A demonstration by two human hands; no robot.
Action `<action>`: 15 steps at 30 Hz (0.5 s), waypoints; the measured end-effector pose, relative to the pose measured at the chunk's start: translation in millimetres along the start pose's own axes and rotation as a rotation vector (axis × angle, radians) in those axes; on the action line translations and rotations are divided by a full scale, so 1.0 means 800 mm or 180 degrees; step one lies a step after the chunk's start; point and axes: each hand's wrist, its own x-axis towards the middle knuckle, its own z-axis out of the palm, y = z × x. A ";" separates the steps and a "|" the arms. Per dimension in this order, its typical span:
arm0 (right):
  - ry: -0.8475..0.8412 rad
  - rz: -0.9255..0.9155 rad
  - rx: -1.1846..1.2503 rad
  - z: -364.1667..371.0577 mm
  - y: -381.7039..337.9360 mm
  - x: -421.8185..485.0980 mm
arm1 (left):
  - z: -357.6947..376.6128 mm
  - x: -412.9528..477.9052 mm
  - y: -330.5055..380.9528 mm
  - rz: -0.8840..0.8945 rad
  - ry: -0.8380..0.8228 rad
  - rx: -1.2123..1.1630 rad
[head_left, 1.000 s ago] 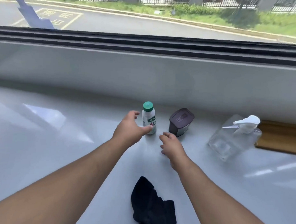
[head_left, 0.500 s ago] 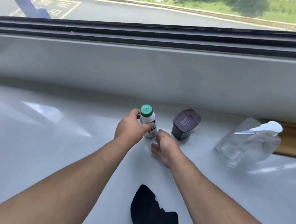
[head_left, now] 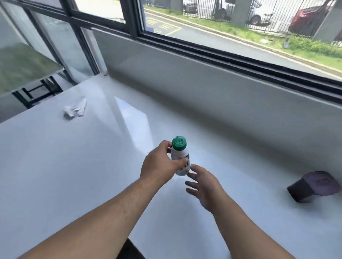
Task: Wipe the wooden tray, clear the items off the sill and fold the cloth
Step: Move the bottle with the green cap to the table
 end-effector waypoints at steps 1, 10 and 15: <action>-0.0084 0.0012 -0.0101 0.039 0.010 -0.006 | -0.034 -0.007 -0.026 -0.0052 0.0091 -0.0025; -0.0877 0.0372 -0.0781 0.404 0.164 -0.060 | -0.331 -0.117 -0.294 -0.0747 0.0845 -0.0085; -0.1354 0.0570 -0.1243 0.586 0.264 -0.094 | -0.468 -0.203 -0.439 -0.1265 0.1406 -0.0171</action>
